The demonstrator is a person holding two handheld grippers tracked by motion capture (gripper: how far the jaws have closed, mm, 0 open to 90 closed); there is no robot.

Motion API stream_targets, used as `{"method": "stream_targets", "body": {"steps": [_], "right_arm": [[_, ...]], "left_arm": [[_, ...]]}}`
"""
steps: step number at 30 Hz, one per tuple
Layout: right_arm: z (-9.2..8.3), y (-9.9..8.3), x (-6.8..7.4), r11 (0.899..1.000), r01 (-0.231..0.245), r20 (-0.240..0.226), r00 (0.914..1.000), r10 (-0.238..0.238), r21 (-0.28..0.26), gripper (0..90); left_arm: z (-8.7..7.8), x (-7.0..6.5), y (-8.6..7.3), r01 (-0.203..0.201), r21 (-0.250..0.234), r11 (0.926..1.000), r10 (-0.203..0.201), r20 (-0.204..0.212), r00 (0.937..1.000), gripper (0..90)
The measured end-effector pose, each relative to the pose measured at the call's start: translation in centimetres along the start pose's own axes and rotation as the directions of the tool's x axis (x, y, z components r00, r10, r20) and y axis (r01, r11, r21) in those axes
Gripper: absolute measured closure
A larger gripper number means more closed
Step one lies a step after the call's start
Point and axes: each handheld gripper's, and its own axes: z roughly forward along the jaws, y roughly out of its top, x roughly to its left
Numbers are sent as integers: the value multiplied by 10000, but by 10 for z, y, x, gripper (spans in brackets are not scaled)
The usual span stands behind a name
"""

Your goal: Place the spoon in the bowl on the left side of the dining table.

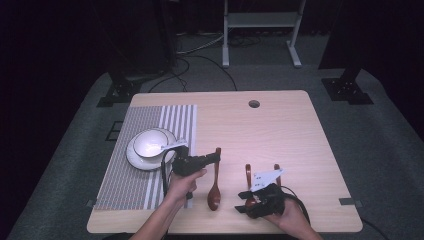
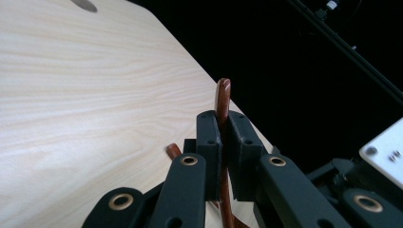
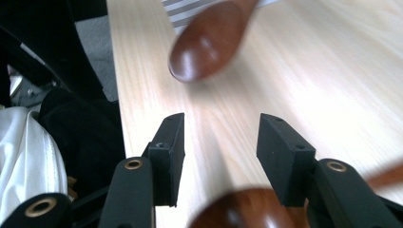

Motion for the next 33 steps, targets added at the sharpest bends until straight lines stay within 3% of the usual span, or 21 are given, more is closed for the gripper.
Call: {"method": "stream_targets", "body": {"steps": [7, 11, 22, 29, 33], "right_arm": [[-33, -21, -11, 9965, -699, 669, 9951, 728, -448, 496], [-45, -31, -15, 9926, -1019, 907, 9900, 1076, -661, 494], [-63, -50, -19, 9802, -1729, 1166, 9760, 1836, -966, 485], [-78, -61, -22, 9665, -2110, 1323, 9640, 2305, -1465, 467], [-81, -66, -23, 9600, -2246, 1355, 9592, 2480, -1669, 458]], "left_arm": [[-9, -2, 8, -525, -210, 9984, 514, -510, 9974, 846], [-12, -2, 10, -588, -301, 9978, 567, -664, 9962, 846], [-21, -4, 24, -1090, -433, 9931, 1039, -1071, 9888, 845], [-32, 0, 45, -1377, -380, 9897, 1300, -1595, 9786, 845], [-38, 4, 57, -1334, -500, 9898, 1225, -1800, 9760, 845]]}}
